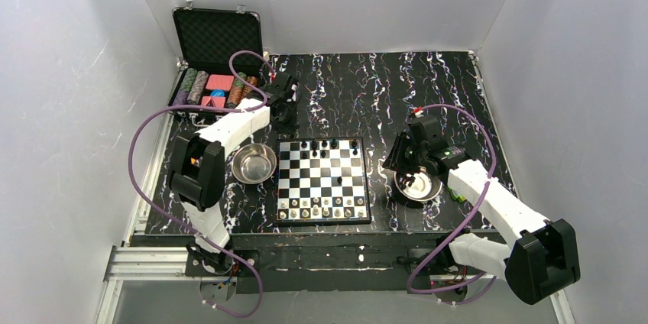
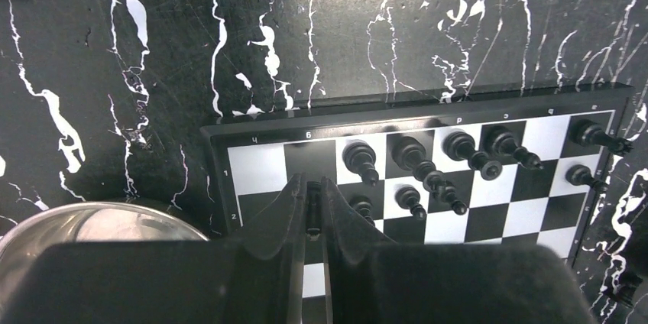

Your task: Set up the chess pieces on the board

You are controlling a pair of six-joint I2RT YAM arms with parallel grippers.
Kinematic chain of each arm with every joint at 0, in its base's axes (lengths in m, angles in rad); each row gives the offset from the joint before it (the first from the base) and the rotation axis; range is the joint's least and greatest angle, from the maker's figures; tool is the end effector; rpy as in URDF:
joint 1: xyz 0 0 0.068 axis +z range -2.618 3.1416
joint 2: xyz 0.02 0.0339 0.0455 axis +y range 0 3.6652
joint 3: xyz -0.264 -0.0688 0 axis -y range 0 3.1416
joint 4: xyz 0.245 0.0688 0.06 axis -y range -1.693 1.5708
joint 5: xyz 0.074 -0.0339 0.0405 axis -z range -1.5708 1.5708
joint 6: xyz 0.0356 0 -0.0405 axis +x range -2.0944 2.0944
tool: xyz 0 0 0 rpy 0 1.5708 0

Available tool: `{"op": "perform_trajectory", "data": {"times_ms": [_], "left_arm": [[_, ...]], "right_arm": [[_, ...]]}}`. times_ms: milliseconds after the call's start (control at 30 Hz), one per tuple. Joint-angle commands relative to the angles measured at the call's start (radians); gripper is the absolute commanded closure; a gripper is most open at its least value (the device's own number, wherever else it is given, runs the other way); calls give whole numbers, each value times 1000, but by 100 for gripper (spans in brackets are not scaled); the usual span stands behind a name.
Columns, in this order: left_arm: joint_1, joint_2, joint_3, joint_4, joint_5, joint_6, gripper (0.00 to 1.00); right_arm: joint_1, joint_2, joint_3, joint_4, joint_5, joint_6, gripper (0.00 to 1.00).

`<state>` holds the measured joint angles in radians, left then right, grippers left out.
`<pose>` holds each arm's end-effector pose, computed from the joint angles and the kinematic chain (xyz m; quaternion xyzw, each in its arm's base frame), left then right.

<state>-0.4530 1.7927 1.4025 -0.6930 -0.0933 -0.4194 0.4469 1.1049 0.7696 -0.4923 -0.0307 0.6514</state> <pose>0.3420 -0.1628 0.2366 0.0050 0.9694 -0.0609 0.2377 0.2039 0.0989 0.2447 0.0895 0.9273 0.2017 0.3022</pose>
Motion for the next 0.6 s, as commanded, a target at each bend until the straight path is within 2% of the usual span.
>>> {"op": "perform_trajectory", "data": {"times_ms": [0, 567], "left_arm": [[4, -3, -11, 43, 6, -23, 100], [3, 32, -79, 96, -2, -35, 96]], "right_arm": [[-4, -10, -2, 10, 1, -6, 63], [-4, -8, -5, 12, -5, -2, 63]]}}
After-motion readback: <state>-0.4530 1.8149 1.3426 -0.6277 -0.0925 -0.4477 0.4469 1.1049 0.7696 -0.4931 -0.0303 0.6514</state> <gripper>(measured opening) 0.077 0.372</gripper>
